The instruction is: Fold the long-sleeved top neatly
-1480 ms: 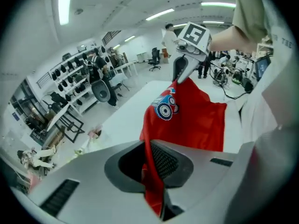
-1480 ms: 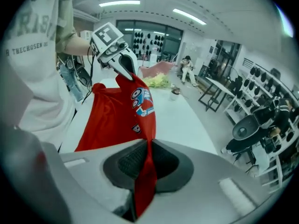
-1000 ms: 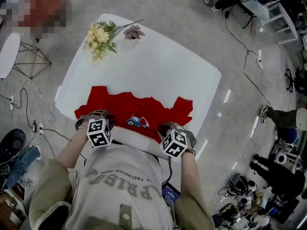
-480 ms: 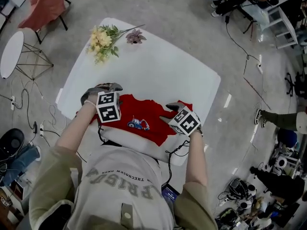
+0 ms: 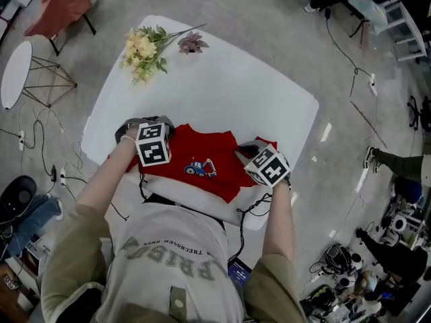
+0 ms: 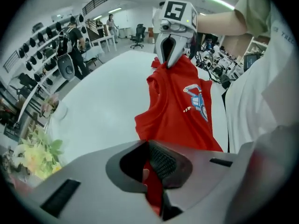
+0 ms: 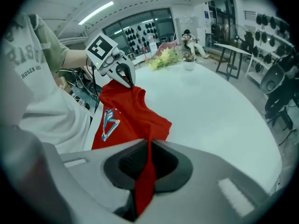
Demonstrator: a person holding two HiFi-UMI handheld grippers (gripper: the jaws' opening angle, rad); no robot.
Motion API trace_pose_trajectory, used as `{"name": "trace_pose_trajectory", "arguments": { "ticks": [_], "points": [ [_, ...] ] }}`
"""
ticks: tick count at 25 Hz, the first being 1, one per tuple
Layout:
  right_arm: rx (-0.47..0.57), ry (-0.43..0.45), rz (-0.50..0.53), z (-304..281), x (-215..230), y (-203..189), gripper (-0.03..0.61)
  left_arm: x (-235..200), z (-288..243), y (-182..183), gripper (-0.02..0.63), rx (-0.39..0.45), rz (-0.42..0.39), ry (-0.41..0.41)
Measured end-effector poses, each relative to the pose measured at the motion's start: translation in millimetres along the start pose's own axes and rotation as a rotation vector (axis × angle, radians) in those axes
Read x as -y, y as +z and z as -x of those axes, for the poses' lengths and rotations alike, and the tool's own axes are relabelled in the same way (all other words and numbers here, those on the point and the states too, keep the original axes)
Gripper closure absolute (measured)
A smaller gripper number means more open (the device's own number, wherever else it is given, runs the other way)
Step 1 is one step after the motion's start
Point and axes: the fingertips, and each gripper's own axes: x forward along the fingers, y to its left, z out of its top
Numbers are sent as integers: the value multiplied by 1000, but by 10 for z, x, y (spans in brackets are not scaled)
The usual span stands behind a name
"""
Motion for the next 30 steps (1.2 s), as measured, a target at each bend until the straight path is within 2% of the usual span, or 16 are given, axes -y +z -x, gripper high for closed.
{"name": "trace_pose_trajectory", "arguments": {
  "ticks": [3, 7, 10, 13, 15, 18, 22, 26, 27, 28, 30],
  "points": [
    [61, -68, 9, 177, 56, 103, 560, -198, 127, 40, 595, 69, 40, 74],
    [140, -231, 26, 469, 398, 390, 560, -754, 353, 288, 597, 168, 99, 272],
    [186, -353, -5, 614, 799, 602, 560, -1236, 392, 522, 597, 186, 127, 401],
    [161, -458, -12, 646, 1224, 700, 560, -1672, 349, 767, 597, 186, 154, 475],
    [131, -501, -16, 603, 1469, 730, 560, -1917, 275, 874, 597, 179, 187, 492],
    [94, -514, -36, 459, 1717, 737, 560, -2158, 107, 892, 597, 122, 221, 505],
    [14, -487, -58, 202, 1871, 642, 560, -2230, -132, 850, 595, 26, 211, 520],
    [25, -469, -97, 142, 1896, 655, 546, -2224, -233, 820, 590, 9, 234, 515],
    [41, -469, -105, 159, 1895, 665, 538, -2221, -230, 817, 568, 18, 249, 511],
    [58, -469, -114, 185, 1891, 672, 525, -2216, -212, 816, 517, 33, 268, 508],
    [103, -473, -132, 269, 1868, 697, 434, -2209, -120, 801, 431, 78, 311, 514]
  ]
}}
